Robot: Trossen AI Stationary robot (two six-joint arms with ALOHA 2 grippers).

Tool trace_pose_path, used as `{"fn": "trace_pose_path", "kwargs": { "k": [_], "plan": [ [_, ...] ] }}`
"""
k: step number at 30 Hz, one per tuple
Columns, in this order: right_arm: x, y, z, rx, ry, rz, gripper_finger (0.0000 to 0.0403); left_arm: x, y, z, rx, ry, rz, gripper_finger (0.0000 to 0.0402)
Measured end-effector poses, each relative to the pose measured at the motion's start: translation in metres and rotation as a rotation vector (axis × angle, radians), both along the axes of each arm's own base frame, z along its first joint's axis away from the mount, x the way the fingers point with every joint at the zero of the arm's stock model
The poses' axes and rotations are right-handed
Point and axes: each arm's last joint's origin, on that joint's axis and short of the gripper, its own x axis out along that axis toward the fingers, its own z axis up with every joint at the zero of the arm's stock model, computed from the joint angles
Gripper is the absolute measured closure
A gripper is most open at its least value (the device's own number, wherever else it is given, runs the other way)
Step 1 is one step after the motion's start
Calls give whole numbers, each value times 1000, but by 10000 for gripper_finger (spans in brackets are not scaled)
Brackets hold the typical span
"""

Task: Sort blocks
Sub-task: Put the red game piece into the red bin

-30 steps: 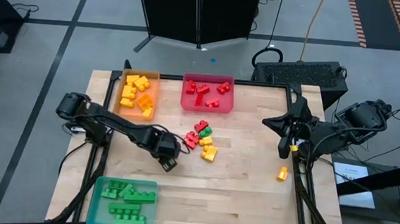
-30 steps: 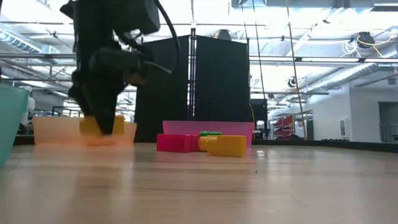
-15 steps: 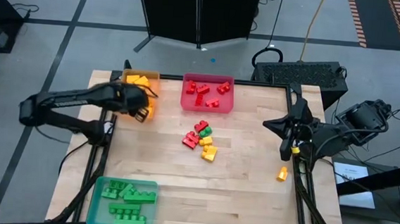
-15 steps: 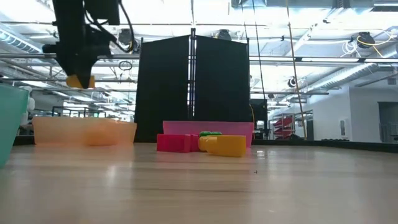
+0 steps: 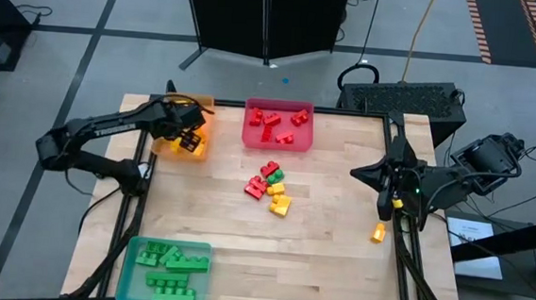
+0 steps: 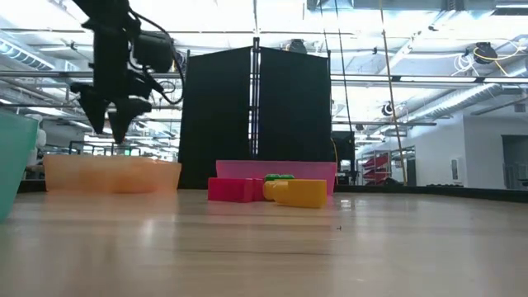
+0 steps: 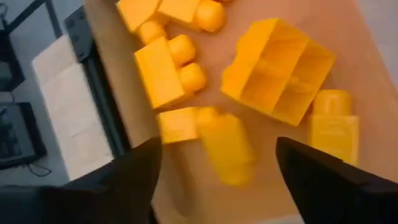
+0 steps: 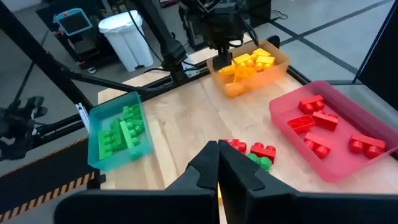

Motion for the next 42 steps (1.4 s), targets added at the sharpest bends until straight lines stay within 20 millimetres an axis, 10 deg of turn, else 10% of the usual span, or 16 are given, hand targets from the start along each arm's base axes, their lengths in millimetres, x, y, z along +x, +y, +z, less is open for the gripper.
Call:
{"fn": "trace_pose_path", "kwargs": {
  "k": [14,28,42],
  "plan": [
    [-4,4,-2,-19,26,34,403,102,-59,19,-94,-553,-678,57],
    [-6,4,-5,-22,59,51,403,151,-118,-31,-76,-425,-1099,57],
    [-6,3,-6,-30,73,52,403,169,-128,-65,-45,-349,-1164,56]
  ]
}}
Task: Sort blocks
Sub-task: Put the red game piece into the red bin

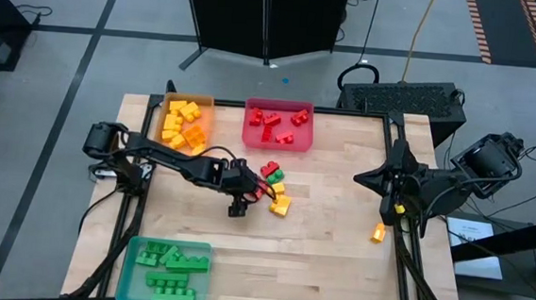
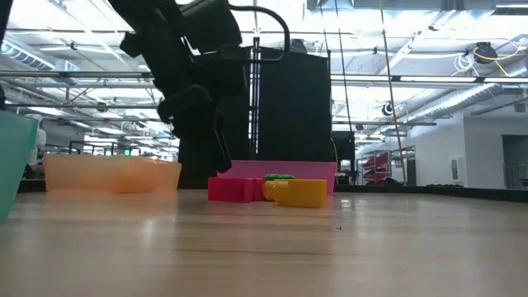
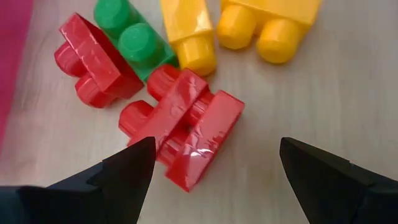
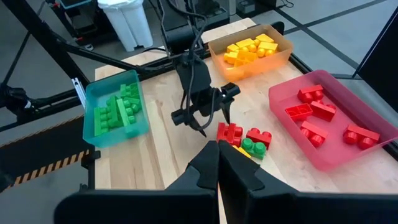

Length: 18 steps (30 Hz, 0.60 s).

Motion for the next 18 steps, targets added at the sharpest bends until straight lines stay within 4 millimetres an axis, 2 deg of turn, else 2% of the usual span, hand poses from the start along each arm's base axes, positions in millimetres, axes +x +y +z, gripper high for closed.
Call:
{"fn": "trace_pose_path", "kwargs": {
  "k": [8,18],
  "plan": [
    [0,0,-1,-5,7,0,403,7,-1,-16,0,16,-1,69],
    [0,0,-1,-5,7,0,403,13,-1,-28,30,16,19,164]
  ]
}}
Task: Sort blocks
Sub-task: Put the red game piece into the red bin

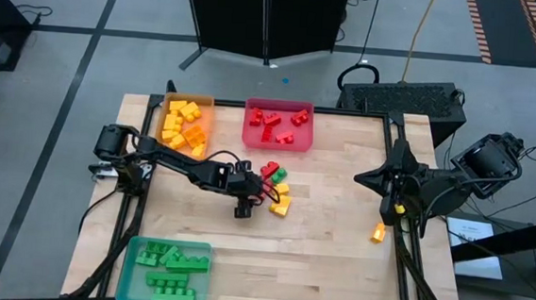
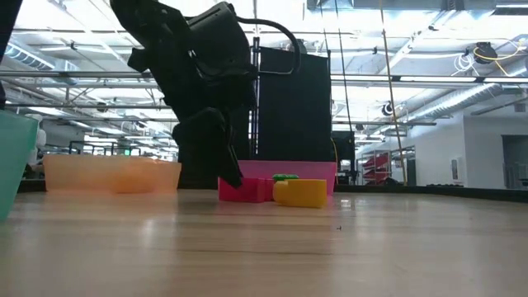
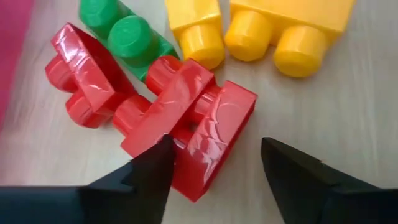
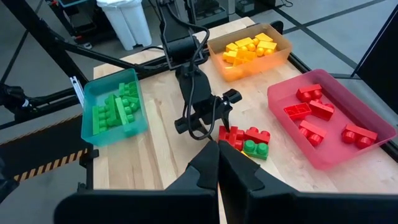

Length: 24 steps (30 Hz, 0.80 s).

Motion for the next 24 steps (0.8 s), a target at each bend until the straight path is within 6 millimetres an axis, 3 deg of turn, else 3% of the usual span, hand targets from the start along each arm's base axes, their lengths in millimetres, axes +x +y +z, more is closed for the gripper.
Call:
{"fn": "trace_pose_path", "kwargs": {
  "k": [14,20,24],
  "plan": [
    [0,0,0,1,-1,0,403,1,-7,1,-40,2,23,363],
    [0,0,0,1,-1,0,403,4,-27,23,-92,54,-26,399],
    [0,0,0,0,-1,0,403,10,-39,53,-99,18,-60,401]
  ]
}}
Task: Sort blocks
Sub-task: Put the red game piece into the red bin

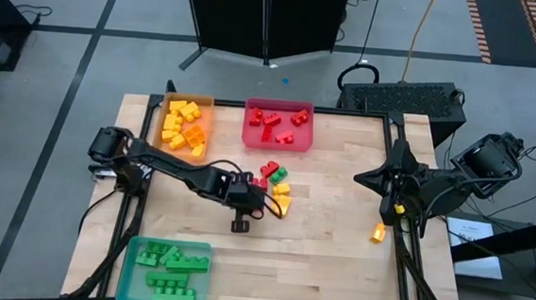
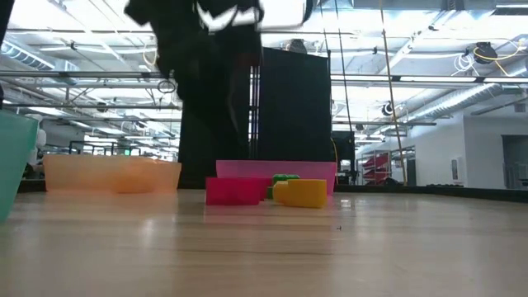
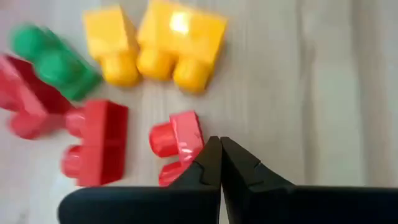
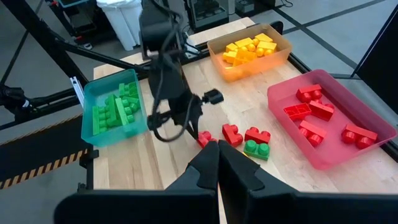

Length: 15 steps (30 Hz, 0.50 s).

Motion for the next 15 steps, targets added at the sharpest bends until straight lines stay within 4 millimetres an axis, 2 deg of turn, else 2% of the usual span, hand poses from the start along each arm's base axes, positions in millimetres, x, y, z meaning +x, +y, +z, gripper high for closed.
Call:
{"fn": "trace_pose_path", "kwargs": {
  "k": [3,8,11,15],
  "plan": [
    [0,0,0,0,0,0,403,2,-4,19,13,-25,3,401],
    [0,0,0,-2,0,2,403,3,-6,39,53,-82,41,401],
    [0,0,0,6,4,8,403,3,-6,36,21,-57,23,387],
    [0,1,-1,26,19,35,403,2,-10,26,-67,21,18,334]
  ]
}}
